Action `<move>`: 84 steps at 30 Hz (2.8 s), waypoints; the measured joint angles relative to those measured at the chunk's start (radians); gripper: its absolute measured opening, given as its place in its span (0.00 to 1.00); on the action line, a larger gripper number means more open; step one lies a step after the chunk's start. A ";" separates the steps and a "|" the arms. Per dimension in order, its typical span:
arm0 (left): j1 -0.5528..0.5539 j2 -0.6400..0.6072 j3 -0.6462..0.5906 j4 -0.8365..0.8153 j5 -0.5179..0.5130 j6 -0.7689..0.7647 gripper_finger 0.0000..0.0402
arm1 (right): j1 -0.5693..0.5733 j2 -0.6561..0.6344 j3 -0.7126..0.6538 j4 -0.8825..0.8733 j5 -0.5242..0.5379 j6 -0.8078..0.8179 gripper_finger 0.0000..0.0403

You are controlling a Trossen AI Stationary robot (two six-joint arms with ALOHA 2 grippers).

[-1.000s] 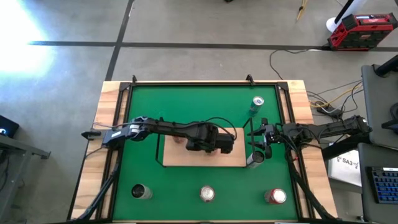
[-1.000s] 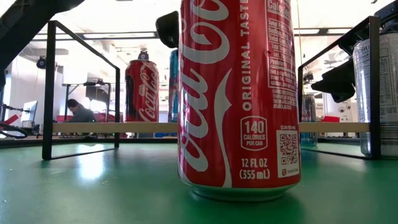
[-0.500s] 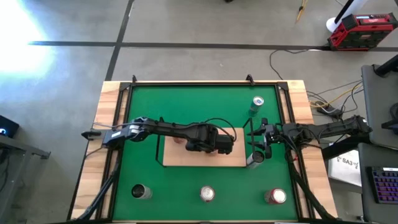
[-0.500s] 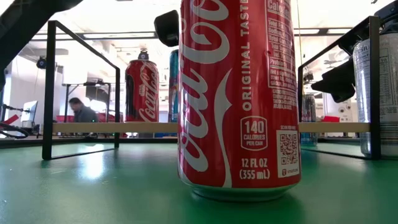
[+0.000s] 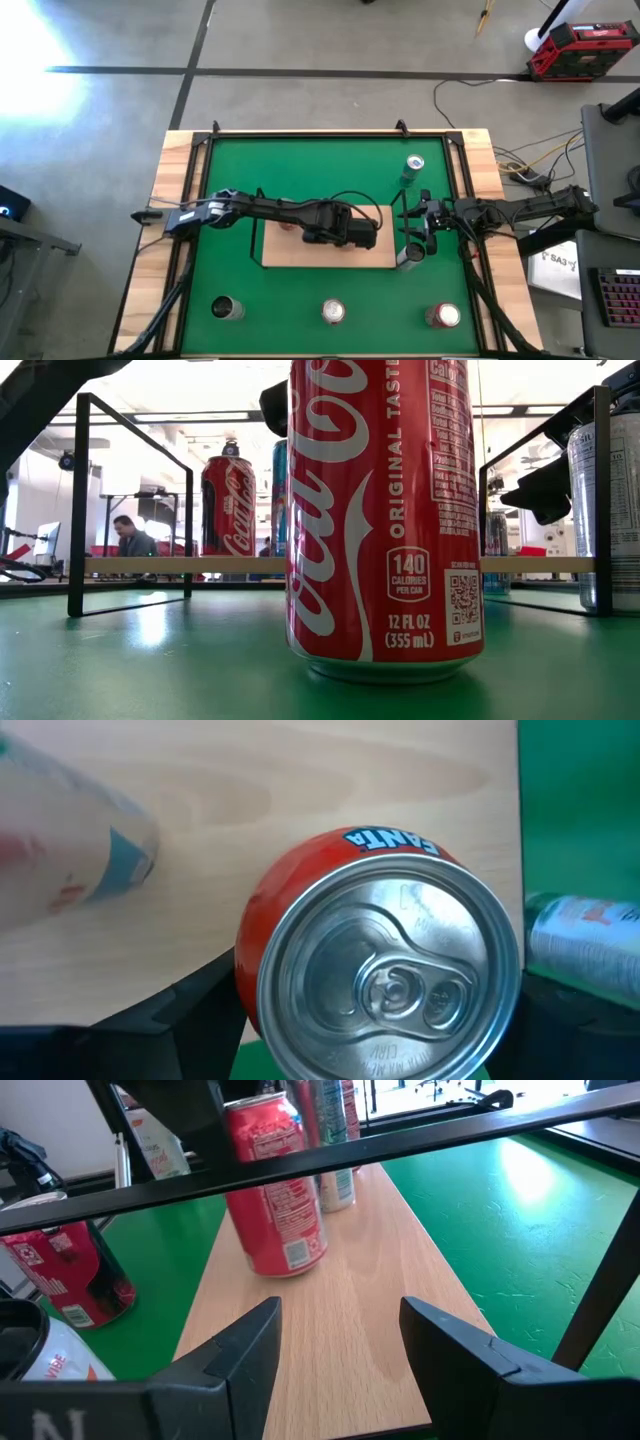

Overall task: Place canned beverage on shelf
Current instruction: Put the top orange soda can on the shelf

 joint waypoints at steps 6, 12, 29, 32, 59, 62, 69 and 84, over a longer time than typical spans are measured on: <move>0.002 0.000 0.000 0.009 -0.048 0.002 0.75 | 0.000 0.000 0.000 0.000 0.000 0.000 0.49; 0.009 0.000 0.000 0.008 -0.079 0.008 0.76 | 0.000 0.000 0.000 0.000 0.000 0.000 0.49; 0.035 0.000 0.000 -0.037 -0.090 -0.031 0.76 | 0.000 0.000 0.000 0.000 0.000 0.000 0.49; 0.034 0.000 0.000 -0.037 -0.088 -0.031 0.76 | 0.000 0.000 0.000 0.000 0.000 0.000 0.49; 0.036 0.000 0.000 -0.065 -0.117 -0.159 0.82 | 0.000 0.000 0.000 0.000 0.000 0.000 0.49; 0.037 0.000 -0.001 -0.065 -0.117 -0.162 0.83 | 0.000 0.000 0.000 0.000 0.000 0.000 0.49; 0.035 0.011 0.000 -0.067 -0.113 -0.180 0.83 | 0.000 0.000 0.000 0.000 0.000 0.000 0.49; -0.011 0.014 0.000 -0.089 -0.199 -0.212 0.83 | 0.000 0.000 0.000 0.000 0.000 0.000 0.49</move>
